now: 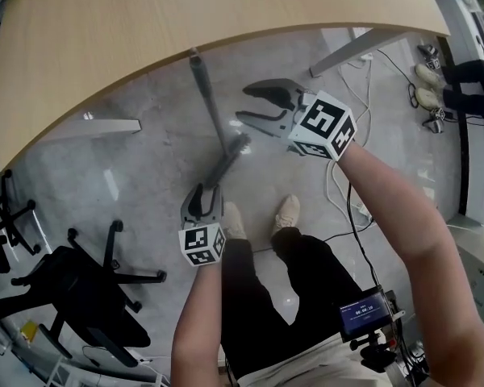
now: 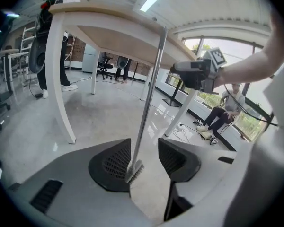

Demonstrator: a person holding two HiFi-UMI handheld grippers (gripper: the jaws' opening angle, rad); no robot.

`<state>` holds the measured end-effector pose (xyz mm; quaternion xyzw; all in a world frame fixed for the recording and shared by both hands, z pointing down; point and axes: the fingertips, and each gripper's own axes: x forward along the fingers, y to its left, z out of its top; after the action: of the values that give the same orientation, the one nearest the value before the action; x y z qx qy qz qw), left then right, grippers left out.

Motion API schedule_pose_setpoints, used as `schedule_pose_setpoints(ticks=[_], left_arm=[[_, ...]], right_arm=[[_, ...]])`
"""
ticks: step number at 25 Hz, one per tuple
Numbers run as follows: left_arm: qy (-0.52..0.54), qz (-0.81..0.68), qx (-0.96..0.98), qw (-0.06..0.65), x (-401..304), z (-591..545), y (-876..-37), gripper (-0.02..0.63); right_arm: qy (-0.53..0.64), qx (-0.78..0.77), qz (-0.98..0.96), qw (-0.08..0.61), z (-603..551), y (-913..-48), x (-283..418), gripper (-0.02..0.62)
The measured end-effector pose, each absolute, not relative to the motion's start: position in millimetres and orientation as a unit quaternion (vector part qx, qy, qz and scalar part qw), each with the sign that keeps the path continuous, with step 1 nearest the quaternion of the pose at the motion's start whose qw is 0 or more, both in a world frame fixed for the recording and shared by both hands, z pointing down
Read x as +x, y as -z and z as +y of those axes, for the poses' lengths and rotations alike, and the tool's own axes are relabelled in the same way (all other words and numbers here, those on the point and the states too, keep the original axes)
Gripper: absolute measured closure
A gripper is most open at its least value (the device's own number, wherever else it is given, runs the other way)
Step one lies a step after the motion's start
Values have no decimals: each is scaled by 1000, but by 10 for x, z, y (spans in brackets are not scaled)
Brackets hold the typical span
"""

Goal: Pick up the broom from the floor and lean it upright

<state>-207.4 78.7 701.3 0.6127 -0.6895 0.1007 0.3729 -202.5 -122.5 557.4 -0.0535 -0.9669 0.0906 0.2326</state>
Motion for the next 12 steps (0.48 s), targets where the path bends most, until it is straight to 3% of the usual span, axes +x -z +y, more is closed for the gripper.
schedule_pose_setpoints(ticks=[4, 6, 8, 10, 12], left_arm=[[-111, -676, 639, 350, -2137, 973, -6545, 431], [-114, -665, 657, 337, -2093, 1068, -6270, 476], [-113, -660, 670, 321, -2082, 1113, -5990, 540], [-102, -658, 677, 313, -2097, 1134, -5715, 565], [-84, -656, 685, 307, -2135, 1160, -5458, 583]], right_arm=[[-118, -23, -963, 241, -1046, -5383, -1720, 423], [-128, -13, -961, 244, -869, -5249, -1554, 436], [-136, 1, -961, 240, -739, -5085, -1394, 483], [-151, 16, -960, 235, -640, -4907, -1225, 541], [-167, 26, -957, 236, -518, -4754, -1053, 560]])
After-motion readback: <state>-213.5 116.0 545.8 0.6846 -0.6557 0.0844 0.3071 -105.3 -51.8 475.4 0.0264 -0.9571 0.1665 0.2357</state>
